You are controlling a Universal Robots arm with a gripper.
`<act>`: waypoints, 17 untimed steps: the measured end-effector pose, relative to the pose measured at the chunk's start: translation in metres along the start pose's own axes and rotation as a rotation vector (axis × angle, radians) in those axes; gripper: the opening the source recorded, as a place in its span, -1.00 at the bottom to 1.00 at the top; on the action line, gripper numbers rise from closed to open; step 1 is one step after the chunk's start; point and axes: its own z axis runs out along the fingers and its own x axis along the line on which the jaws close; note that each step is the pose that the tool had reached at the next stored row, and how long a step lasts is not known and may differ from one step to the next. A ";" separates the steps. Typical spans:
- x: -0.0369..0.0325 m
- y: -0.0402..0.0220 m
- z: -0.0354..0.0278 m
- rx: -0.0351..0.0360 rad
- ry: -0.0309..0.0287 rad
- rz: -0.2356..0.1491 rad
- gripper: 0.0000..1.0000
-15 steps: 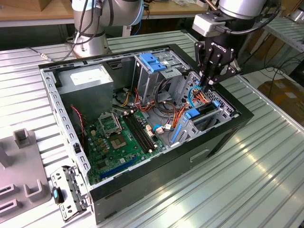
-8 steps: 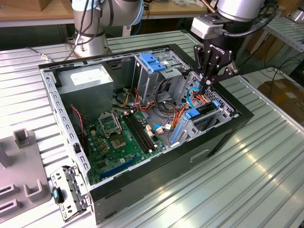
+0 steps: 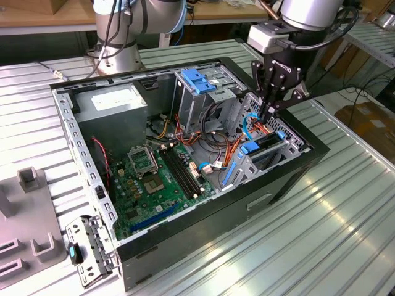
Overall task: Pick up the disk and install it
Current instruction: 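Insert the second disk wire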
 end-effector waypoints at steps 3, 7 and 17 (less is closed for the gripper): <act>-0.0002 0.0000 0.0022 0.0001 0.0057 0.000 -0.65; -0.0006 0.0000 0.0058 0.0003 0.0136 0.000 -0.50; 0.0001 -0.0001 0.0089 0.0005 0.0183 0.000 -0.68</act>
